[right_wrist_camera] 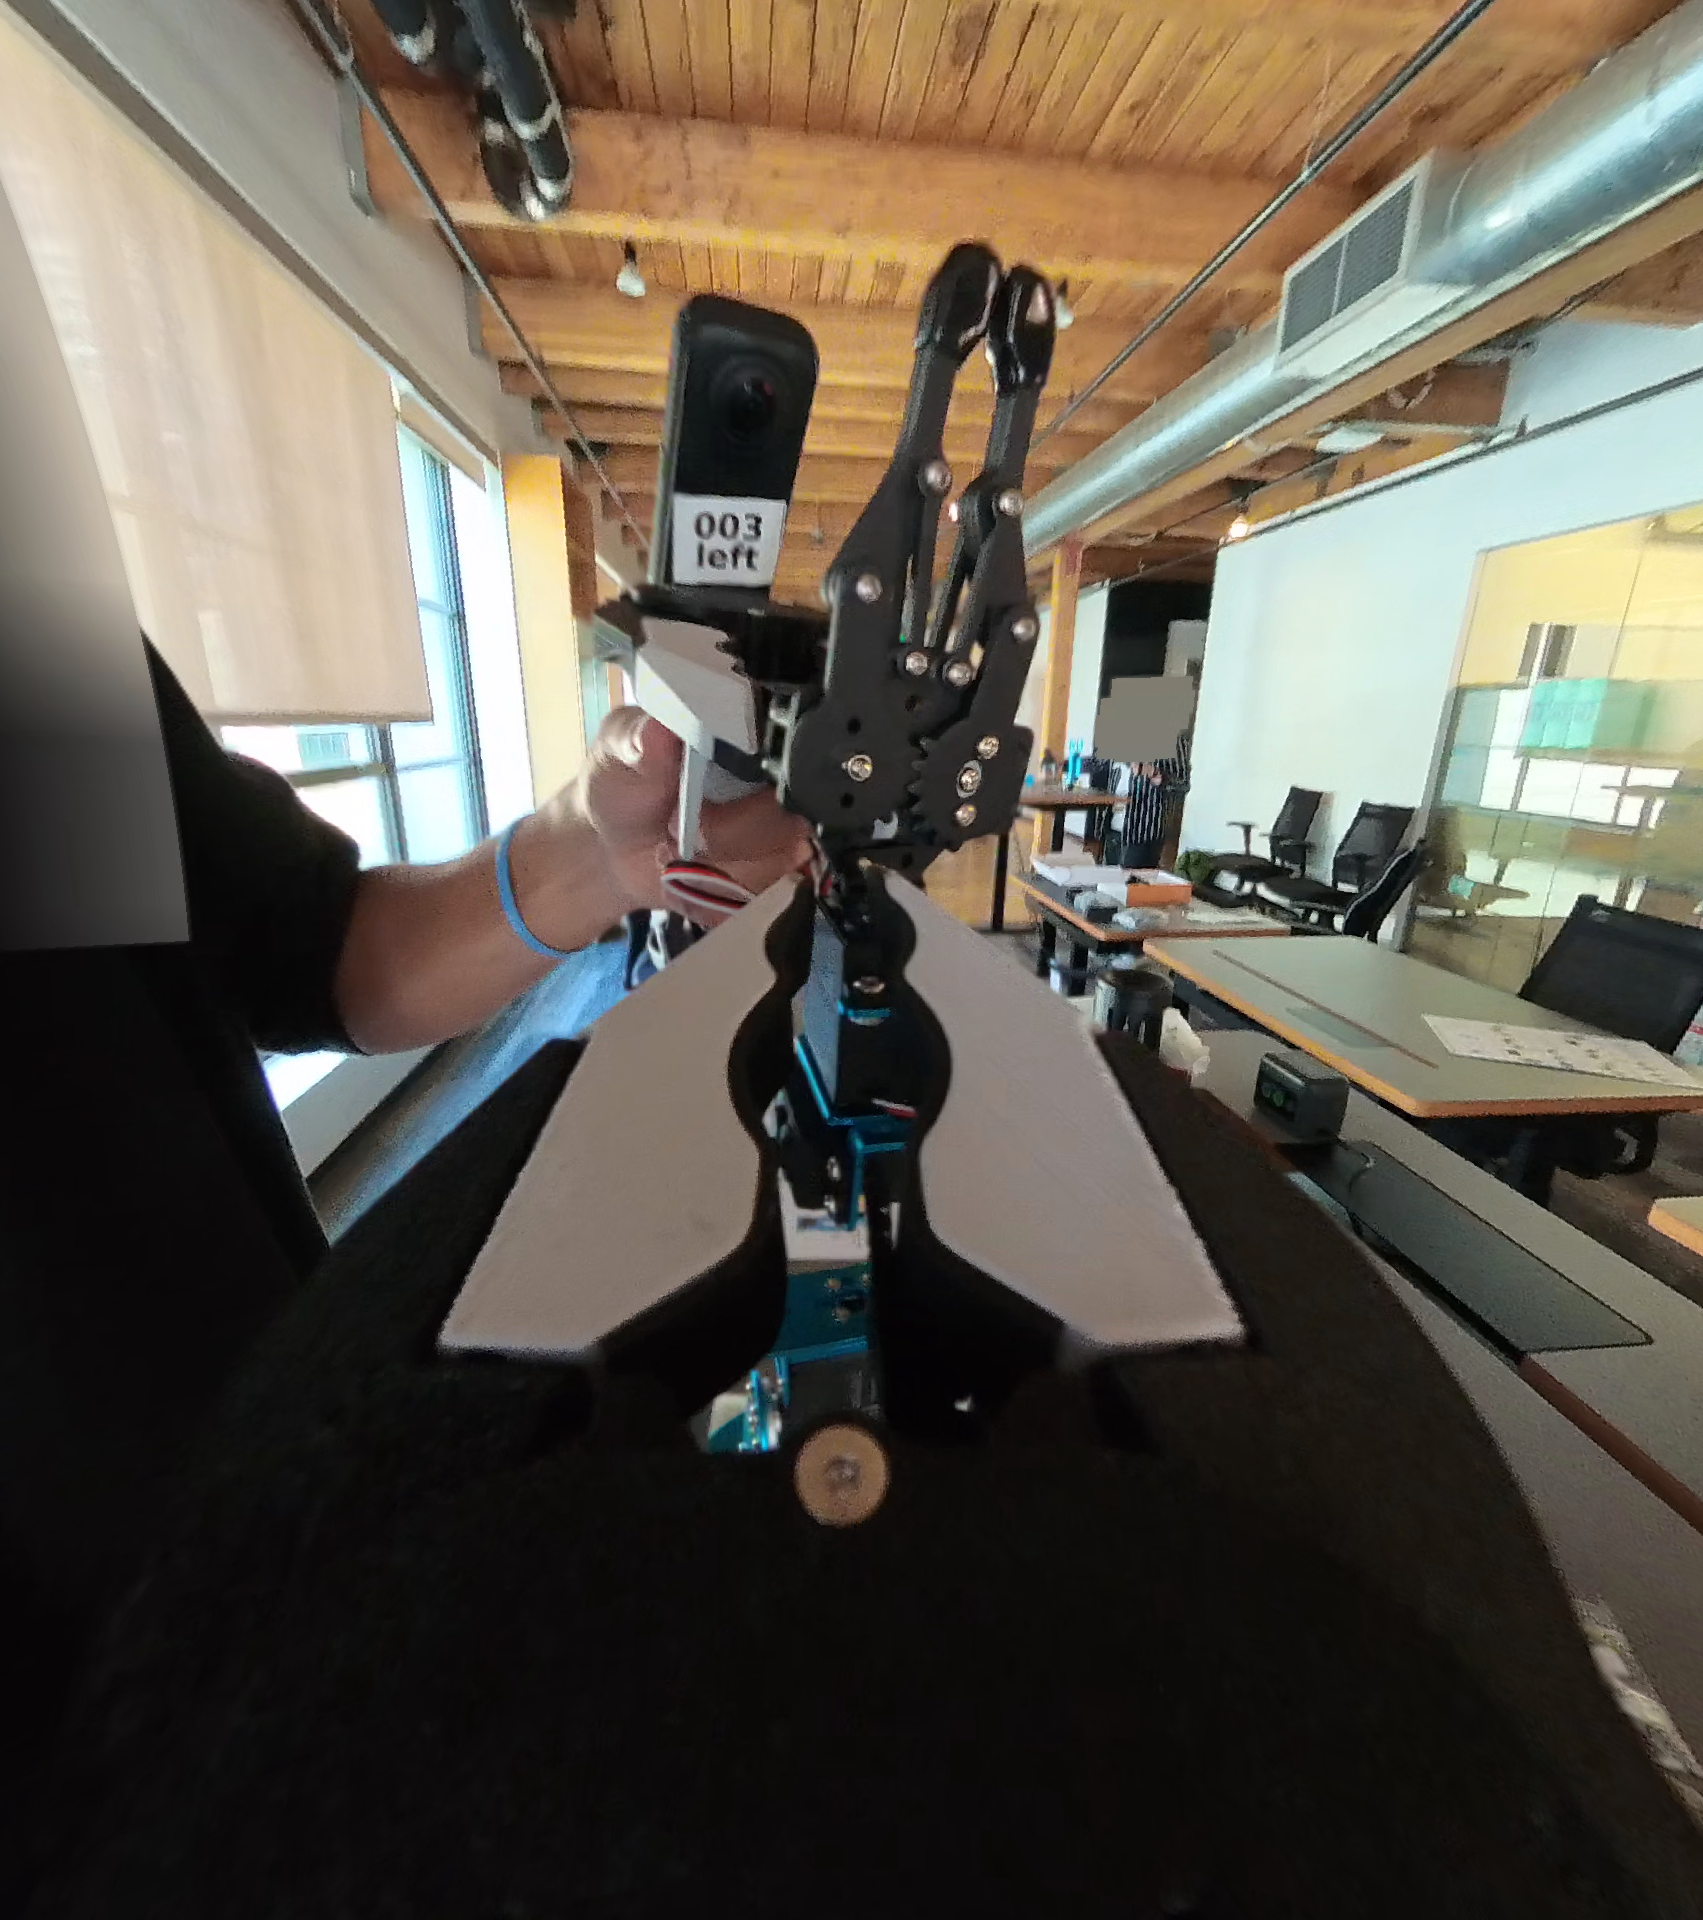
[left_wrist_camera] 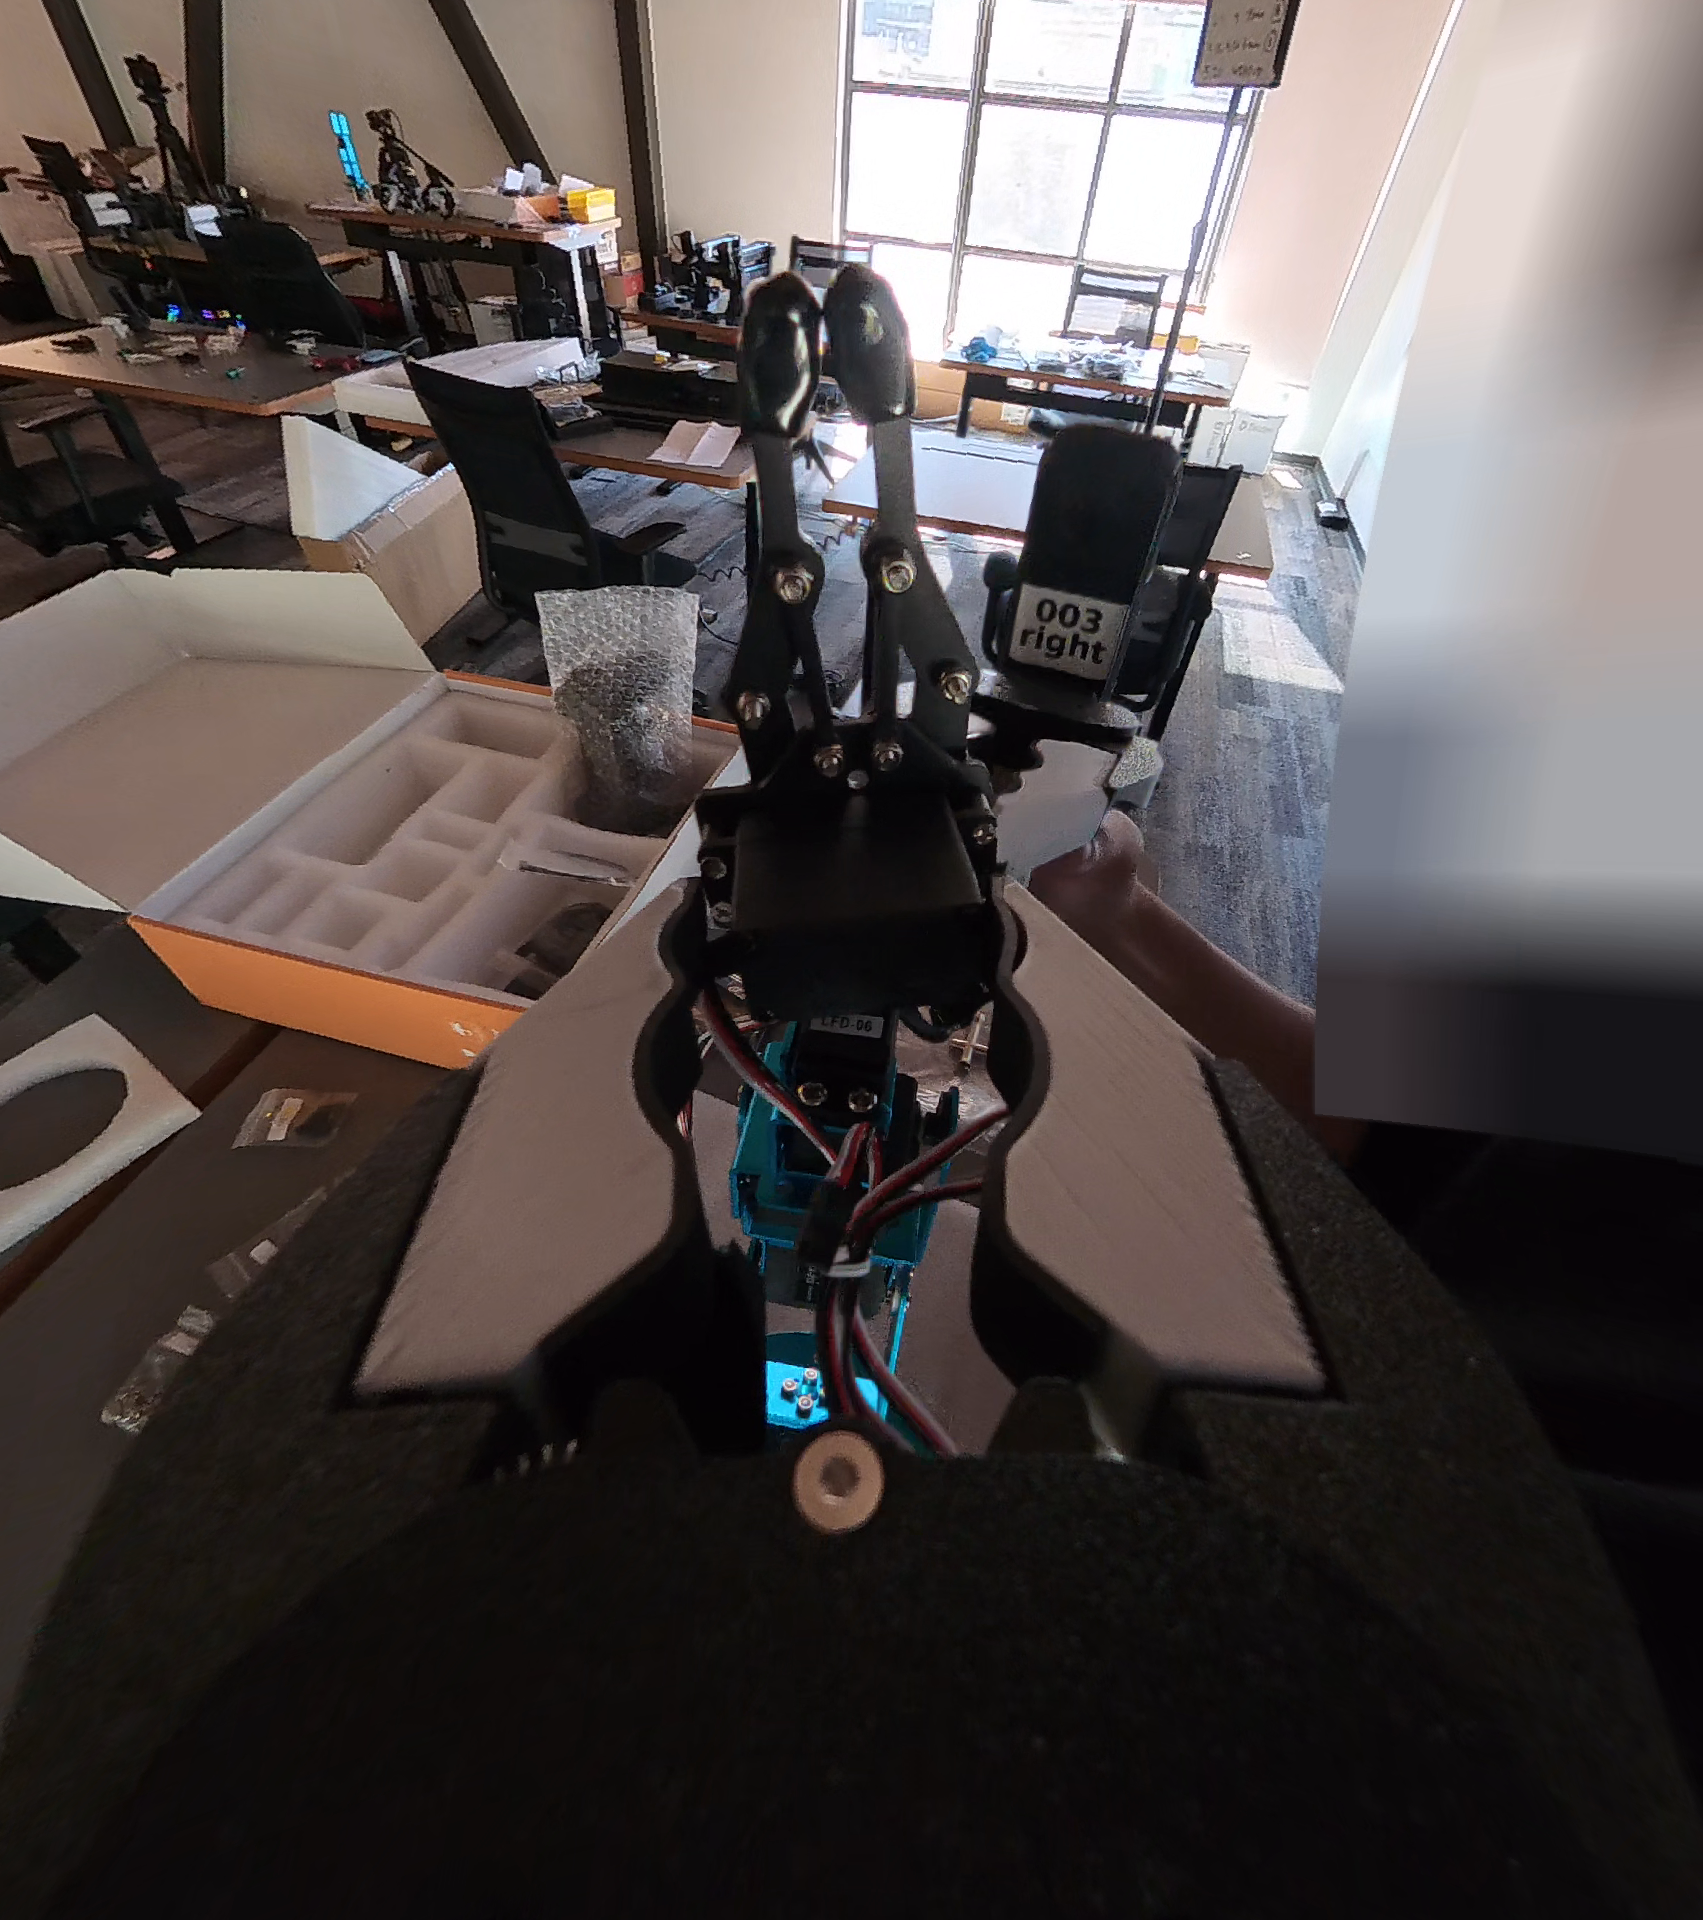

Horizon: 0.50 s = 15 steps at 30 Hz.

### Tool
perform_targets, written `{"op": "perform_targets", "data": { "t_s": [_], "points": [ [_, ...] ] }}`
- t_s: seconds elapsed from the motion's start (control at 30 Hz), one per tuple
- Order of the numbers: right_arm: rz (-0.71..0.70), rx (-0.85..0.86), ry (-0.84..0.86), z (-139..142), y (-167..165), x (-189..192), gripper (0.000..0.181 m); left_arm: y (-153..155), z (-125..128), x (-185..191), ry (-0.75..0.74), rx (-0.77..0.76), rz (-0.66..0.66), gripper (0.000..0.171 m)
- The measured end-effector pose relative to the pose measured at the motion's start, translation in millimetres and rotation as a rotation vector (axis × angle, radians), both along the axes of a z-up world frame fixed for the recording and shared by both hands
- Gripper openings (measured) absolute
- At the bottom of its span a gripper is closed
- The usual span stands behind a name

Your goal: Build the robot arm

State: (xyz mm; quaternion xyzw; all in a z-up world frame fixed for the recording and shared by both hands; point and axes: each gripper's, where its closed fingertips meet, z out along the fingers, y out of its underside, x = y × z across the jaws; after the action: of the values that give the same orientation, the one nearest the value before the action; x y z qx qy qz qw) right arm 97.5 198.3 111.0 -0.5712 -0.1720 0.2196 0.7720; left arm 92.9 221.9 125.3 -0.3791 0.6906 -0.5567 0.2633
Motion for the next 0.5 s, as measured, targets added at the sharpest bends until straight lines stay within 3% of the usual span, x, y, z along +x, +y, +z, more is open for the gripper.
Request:
{"op": "perform_targets", "data": {
  "t_s": [0.5],
  "points": [
    [0.145,-0.042,0.022,0.5,5.7,-3.5,0.000,-2.1,0.3,-4.9,-0.026,0.003,-0.085,0.052]
  ]
}}
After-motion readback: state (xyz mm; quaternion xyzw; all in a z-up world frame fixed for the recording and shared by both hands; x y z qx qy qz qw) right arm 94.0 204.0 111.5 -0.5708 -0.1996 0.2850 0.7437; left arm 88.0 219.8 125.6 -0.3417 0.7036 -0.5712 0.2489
